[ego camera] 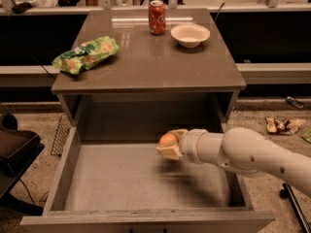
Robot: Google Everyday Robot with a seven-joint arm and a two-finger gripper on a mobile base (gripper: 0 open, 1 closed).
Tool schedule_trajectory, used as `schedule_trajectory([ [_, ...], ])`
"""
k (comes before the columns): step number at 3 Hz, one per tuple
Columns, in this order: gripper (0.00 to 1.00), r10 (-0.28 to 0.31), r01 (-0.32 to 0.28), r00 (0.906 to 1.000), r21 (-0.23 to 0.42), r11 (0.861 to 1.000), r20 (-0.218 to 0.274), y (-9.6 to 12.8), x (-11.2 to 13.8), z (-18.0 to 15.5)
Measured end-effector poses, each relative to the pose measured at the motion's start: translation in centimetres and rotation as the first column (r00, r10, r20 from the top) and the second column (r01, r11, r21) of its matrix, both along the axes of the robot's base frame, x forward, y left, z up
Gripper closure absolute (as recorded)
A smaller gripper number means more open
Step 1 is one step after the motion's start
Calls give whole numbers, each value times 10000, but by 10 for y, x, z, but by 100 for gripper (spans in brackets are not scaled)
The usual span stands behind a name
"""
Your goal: Place orange into top drawer
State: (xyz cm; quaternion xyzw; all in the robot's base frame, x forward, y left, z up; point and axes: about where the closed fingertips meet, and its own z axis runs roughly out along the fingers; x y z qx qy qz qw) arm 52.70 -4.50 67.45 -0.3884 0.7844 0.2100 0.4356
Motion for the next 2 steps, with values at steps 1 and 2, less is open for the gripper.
schedule_trajectory([
  [1,97,350,-340,9983,220,9992,-476,35,-3,-54],
  [2,75,362,-354,9984,197,9992,-438,34,-3,-50],
])
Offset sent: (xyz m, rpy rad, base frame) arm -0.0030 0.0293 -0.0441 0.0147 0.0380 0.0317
